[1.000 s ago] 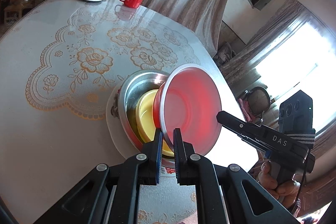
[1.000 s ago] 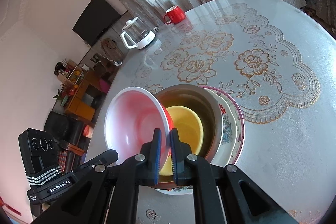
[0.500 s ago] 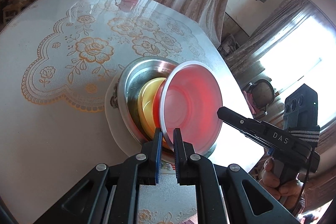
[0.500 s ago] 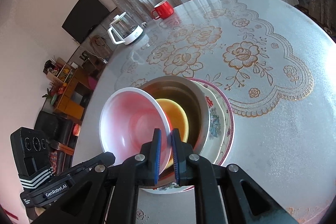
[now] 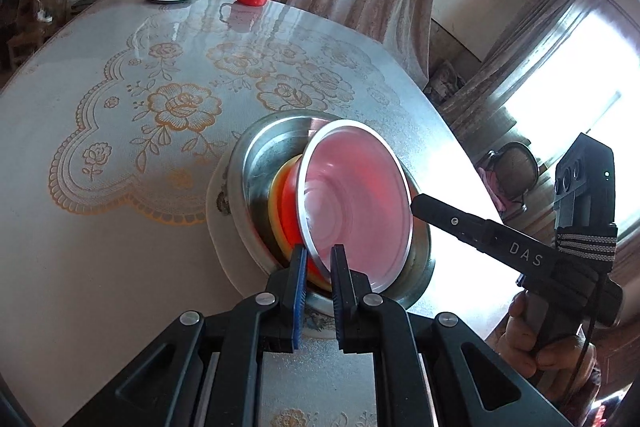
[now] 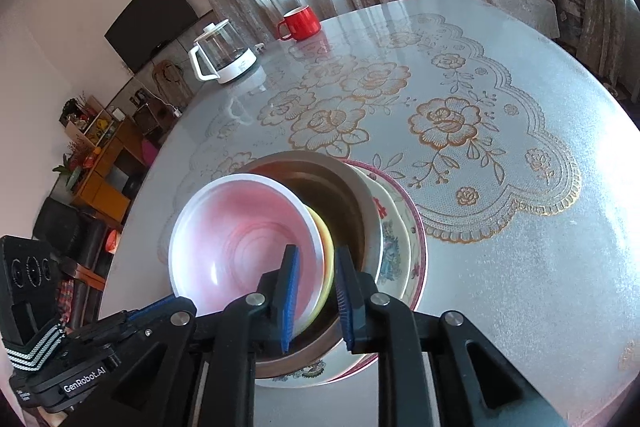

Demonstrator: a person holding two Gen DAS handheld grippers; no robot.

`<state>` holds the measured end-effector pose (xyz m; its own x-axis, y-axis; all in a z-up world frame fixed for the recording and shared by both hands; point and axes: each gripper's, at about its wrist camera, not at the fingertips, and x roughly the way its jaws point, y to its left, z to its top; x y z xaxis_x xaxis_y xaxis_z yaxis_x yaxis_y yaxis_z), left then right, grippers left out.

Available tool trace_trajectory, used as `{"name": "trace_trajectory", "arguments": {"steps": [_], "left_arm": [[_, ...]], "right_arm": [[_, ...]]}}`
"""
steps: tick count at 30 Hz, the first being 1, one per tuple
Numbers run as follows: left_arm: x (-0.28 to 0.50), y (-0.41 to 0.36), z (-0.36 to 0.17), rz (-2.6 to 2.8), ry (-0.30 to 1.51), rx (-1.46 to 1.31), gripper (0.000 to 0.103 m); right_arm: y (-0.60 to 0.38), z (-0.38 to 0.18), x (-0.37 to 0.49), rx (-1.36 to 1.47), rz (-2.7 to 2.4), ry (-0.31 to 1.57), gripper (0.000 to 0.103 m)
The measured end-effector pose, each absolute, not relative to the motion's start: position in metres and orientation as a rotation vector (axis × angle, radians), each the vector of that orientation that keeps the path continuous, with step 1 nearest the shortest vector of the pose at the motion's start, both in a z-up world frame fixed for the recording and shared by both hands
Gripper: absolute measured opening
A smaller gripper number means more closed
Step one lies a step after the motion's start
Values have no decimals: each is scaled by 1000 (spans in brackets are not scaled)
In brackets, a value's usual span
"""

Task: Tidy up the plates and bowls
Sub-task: 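Lower the red-and-white bowl into the yellow bowl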

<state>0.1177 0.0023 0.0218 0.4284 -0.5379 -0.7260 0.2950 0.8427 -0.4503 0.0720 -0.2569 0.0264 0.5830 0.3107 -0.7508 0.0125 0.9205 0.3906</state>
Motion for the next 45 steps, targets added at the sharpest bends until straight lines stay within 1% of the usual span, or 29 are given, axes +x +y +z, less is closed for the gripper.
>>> {"name": "trace_trajectory", "arguments": {"steps": [4,7,18,25,27,36,41,43,45], "left_arm": [[121,4,21,-521,1003,-280,11],[122,10,23,-491,978,-288,14],[125,6,23,-461,950,-233,14],[122,0,22,-460,935,-201,14],[122,-1,22,-462,932,-196,15],[116,-4,22,-452,912,-172,16],[114,-4,22,-452,911,-173,16],[114,-4,22,-452,909,-174,16],[113,-4,22,-452,907,-174,16]], "right_arm": [[-254,26,75,345,171,930,18],[-252,25,80,329,164,932,18],[-237,13,92,254,150,969,18],[-232,8,88,189,152,982,12],[-230,9,85,157,148,977,11],[-232,13,79,149,138,971,12],[-234,16,74,176,152,956,16],[-235,19,70,186,153,943,19],[-238,23,65,205,159,922,19]]}}
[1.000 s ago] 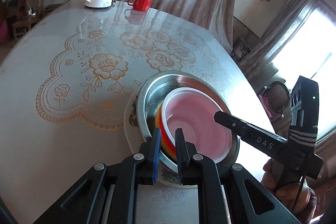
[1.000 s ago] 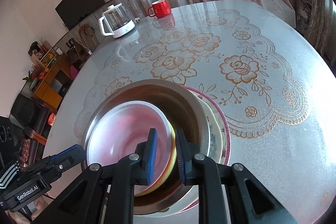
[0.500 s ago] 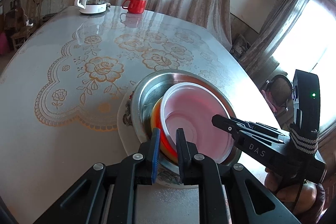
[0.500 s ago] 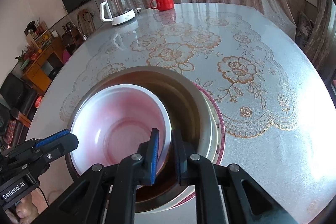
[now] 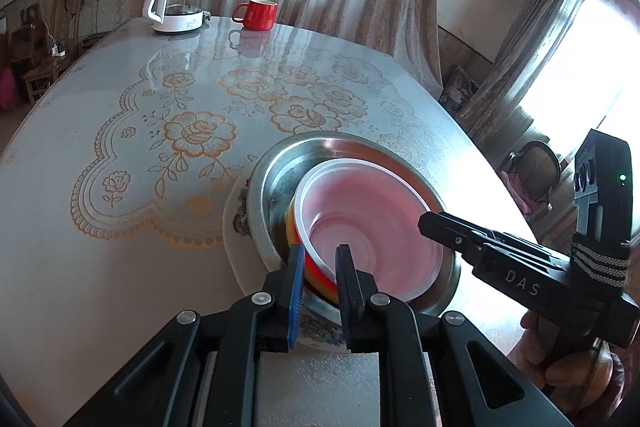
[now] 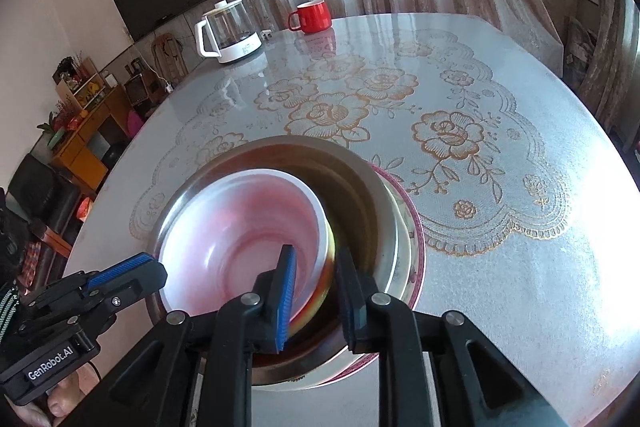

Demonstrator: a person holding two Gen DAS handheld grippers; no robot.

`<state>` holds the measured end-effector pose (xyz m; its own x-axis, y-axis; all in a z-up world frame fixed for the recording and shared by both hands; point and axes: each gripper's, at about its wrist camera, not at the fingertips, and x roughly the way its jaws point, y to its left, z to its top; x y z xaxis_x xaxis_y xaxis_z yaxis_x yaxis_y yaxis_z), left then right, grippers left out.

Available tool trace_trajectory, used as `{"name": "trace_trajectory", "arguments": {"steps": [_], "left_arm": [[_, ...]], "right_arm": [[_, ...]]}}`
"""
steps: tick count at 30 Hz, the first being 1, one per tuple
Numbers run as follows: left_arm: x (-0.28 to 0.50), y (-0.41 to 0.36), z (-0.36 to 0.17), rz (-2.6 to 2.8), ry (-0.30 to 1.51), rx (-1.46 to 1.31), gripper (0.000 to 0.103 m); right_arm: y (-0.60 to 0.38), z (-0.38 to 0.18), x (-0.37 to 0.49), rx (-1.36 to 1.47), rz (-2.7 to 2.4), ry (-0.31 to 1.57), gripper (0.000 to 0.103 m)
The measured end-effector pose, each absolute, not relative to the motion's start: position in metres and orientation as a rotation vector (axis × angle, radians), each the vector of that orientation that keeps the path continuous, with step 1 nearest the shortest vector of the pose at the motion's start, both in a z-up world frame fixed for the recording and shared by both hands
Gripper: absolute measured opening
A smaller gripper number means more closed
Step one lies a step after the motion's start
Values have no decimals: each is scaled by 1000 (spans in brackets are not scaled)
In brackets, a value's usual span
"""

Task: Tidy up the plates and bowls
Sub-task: 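Lower the red-and-white bowl into the yellow bowl, then open the right gripper and withdraw from the stack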

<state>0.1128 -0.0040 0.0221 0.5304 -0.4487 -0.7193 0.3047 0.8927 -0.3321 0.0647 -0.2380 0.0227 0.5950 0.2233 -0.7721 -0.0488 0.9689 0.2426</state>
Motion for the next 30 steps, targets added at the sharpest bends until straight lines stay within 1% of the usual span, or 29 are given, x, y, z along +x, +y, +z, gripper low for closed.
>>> {"name": "trace_trajectory", "arguments": {"steps": [5,7,9,14,17,20,23,27,29,30], "left_arm": [[110,2,26,-444,894,-191,21],[108,12,30,-435,870,-217,24],[109,22,30,-408,859,-233,26],[113,32,20,-360,891,-242,26],[108,32,16,-336,881,-214,27],[102,32,13,-310,869,-196,31],[94,32,12,-284,843,-171,37],[83,32,15,-253,801,-136,45],[77,32,17,-243,779,-127,50],[75,32,17,-235,769,-124,53]], "right_arm": [[-250,35,51,255,142,862,20],[-257,40,45,269,122,838,23],[-263,41,40,280,100,827,24],[-269,30,36,292,78,850,24],[-266,24,35,269,70,860,24],[-263,23,31,260,65,855,24],[-259,24,22,248,50,814,25],[-249,29,5,211,22,747,29],[-243,30,-1,200,19,732,30],[-240,30,-3,191,11,725,31]]}}
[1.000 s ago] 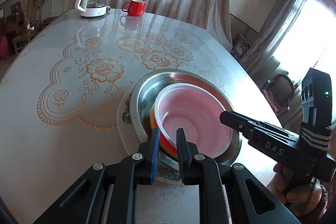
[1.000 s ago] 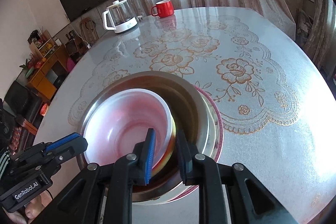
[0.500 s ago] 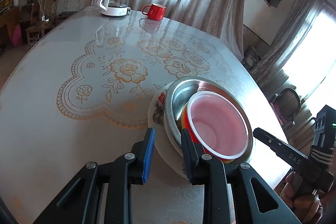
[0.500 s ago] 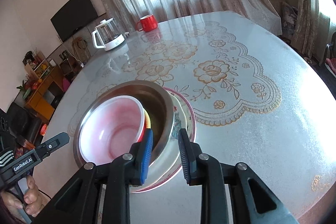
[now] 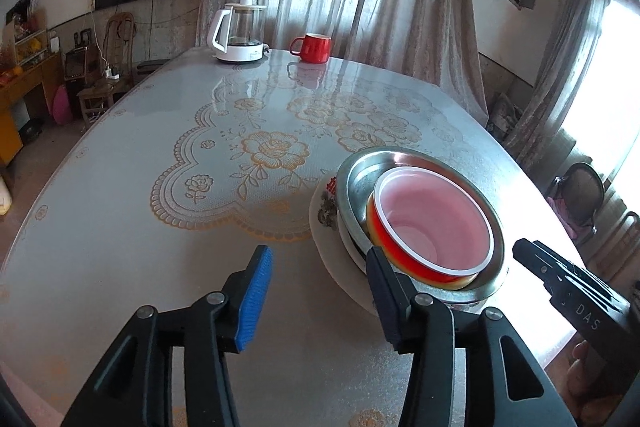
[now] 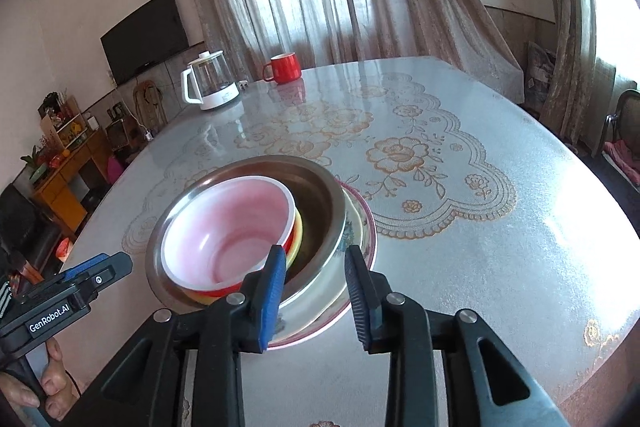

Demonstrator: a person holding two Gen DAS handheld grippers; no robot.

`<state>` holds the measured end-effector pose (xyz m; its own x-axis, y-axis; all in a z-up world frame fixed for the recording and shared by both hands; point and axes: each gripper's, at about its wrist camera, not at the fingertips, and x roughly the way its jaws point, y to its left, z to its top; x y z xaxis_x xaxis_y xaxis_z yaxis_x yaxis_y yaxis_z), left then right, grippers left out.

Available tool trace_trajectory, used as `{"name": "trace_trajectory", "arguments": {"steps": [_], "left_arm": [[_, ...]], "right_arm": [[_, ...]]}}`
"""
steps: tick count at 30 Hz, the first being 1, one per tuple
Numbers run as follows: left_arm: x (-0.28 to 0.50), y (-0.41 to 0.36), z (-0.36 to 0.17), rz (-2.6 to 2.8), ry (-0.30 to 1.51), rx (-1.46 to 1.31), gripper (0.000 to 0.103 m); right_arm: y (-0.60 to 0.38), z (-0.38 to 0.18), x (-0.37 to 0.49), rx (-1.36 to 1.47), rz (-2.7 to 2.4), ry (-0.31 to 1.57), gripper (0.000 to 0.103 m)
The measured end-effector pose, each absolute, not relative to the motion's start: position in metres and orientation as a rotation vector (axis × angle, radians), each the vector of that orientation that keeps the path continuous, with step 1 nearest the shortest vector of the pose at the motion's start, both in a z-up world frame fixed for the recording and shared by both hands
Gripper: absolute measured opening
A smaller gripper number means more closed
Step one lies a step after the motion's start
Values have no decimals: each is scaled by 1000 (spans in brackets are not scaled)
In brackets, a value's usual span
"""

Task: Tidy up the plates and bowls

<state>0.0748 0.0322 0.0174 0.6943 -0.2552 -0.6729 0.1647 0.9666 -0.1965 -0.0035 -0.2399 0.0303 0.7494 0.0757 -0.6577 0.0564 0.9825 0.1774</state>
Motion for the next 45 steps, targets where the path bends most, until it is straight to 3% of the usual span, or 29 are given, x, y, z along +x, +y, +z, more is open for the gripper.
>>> {"name": "trace_trajectory", "arguments": {"steps": [7,18,45], "left_arm": [[59,31,21,-192,695,-92,69],[46,19,18,-188,653,-50,101],[45,22,18,-112,637,-49,103]], "right_arm": [[-218,34,-18,149,-63,670,41],[-206,37,-26,111,-149,630,41],[-205,39,-29,109,-149,621,41]]}}
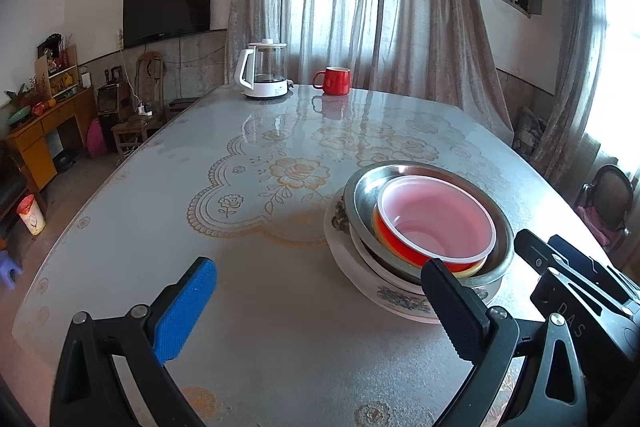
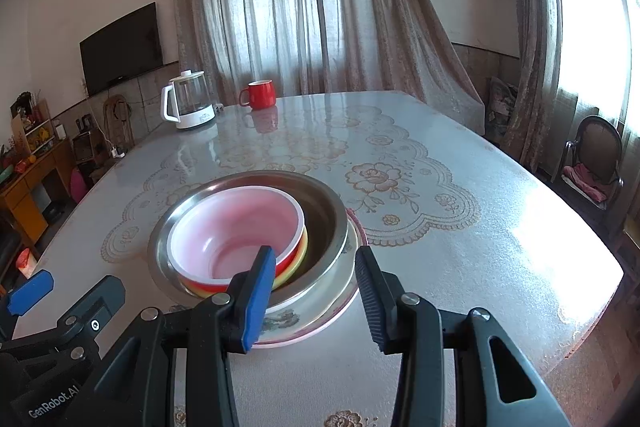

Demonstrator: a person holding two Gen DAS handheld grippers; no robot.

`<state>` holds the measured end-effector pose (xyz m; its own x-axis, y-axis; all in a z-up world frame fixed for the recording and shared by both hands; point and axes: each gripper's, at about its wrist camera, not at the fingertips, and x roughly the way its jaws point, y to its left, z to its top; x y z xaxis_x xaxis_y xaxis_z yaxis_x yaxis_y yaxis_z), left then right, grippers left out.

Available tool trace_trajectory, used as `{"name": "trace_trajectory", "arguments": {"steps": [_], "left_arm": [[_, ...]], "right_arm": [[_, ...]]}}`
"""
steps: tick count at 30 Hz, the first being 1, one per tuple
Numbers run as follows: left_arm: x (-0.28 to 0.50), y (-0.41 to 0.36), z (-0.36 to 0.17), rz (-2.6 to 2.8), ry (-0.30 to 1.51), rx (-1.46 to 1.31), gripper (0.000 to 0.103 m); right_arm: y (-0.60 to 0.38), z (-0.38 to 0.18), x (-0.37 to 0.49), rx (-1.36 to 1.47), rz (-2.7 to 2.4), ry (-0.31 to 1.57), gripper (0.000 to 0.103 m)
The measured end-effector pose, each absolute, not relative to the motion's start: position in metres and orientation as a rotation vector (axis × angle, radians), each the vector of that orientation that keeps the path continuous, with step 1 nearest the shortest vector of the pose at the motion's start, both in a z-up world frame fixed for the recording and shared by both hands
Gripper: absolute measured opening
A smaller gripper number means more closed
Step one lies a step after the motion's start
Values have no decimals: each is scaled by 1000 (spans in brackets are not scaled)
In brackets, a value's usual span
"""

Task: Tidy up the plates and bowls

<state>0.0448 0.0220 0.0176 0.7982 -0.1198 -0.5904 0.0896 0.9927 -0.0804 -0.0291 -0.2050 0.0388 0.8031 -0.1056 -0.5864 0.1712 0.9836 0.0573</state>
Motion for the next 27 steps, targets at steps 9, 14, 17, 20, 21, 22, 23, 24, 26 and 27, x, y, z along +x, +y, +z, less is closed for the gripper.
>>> {"name": "trace_trajectory", "arguments": {"steps": [9,14,17,20,21,22,23,24,26,27], "left_arm": [[45,22,17,-120,630,-52,103],[46,21,17,-126,631,-49,103],[47,20,17,-130,634,-42,103],[47,19,16,-125,629,-39,103],[47,20,15,-123,623,-39,102],[47,20,15,-125,619,-41,101],[47,20,15,-129,617,-43,100],[47,20,15,-127,618,-41,99],[49,21,13,-126,627,-46,98],[50,22,12,-127,635,-52,98]], "right_arm": [[-206,37,-28,112,-145,628,41],[-206,35,-26,114,-144,635,41],[-206,34,-25,115,-144,637,41],[-206,32,-24,115,-143,640,41],[-206,32,-23,115,-142,641,41],[-206,32,-23,114,-142,642,41],[-207,31,-23,114,-143,643,41],[-207,31,-22,115,-142,645,41],[-207,30,-22,114,-142,647,41],[-207,30,-21,114,-141,648,41]]}}
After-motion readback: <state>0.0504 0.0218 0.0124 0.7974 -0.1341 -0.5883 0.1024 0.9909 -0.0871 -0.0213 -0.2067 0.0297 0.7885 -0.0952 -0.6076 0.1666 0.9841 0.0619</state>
